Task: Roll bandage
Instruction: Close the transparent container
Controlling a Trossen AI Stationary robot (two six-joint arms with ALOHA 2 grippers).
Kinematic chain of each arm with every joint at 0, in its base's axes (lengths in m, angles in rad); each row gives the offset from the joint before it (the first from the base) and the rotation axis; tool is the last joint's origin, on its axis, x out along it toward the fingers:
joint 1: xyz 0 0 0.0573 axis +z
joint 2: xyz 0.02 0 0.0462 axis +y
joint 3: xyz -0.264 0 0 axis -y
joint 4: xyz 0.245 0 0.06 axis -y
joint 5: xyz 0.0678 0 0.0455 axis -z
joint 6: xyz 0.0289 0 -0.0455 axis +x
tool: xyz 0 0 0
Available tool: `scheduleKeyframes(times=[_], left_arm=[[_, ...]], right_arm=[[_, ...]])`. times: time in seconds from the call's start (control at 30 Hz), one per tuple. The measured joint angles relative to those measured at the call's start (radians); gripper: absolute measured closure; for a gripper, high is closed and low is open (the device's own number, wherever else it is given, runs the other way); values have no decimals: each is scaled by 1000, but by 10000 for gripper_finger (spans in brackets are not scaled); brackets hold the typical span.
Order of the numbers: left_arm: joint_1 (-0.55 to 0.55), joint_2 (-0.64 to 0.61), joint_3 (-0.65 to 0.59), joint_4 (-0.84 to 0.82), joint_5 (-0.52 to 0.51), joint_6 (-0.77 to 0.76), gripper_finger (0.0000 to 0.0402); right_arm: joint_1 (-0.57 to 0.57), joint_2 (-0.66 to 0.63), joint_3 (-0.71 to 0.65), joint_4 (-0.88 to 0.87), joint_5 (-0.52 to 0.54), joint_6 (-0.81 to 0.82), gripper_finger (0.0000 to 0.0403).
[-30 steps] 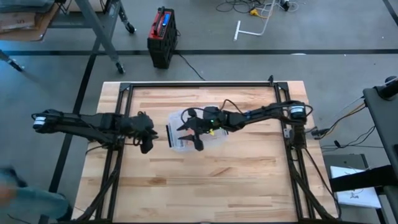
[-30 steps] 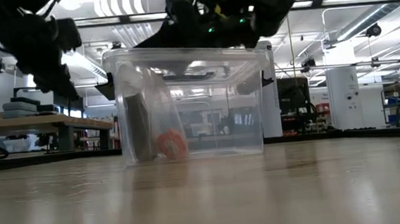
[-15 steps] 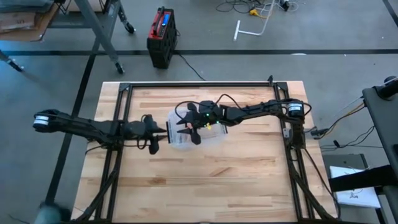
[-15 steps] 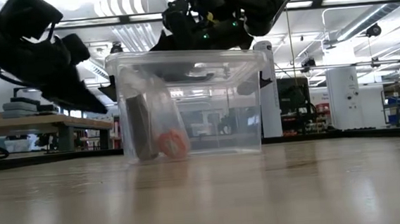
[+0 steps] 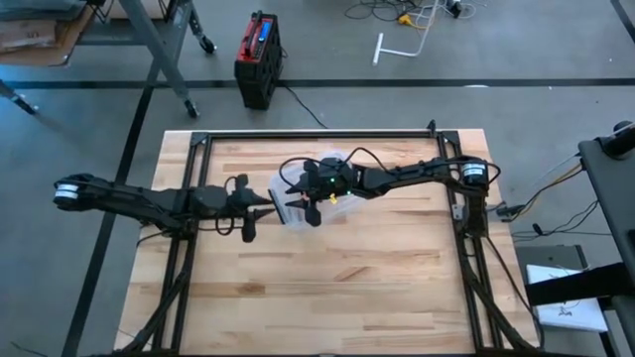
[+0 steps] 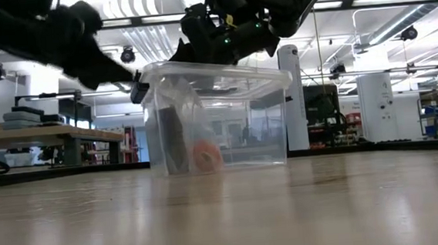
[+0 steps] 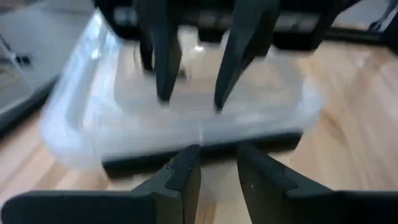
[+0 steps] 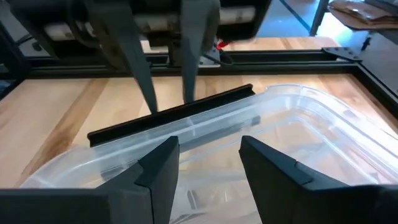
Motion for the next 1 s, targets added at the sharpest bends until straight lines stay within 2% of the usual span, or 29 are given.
scheduleKeyframes(times=[0.13, 0.33, 0.53, 0.6, 0.8, 0.93, 1.0], left_arm=[[1, 10, 46, 57, -3, 47, 310], [0, 42, 100, -18, -5, 104, 313], [-3, 22, 240, -309, -72, 80, 311], [-3, 3, 260, -367, -81, 77, 313], [-3, -31, 229, -358, -81, 51, 317], [-3, -38, 154, -371, -5, -45, 314], [-4, -42, 126, -363, 19, -97, 313]], right_arm=[[2, 3, 1, -9, -5, -16, 239], [3, -1, -3, 23, -15, -41, 238], [-1, -45, -10, 59, -26, -121, 241], [-14, -72, -8, 83, -70, -151, 243], [-76, -84, -7, 77, -265, -206, 245], [-95, -29, -7, 103, -352, -196, 252], [-95, 9, -7, 117, -362, -188, 257]])
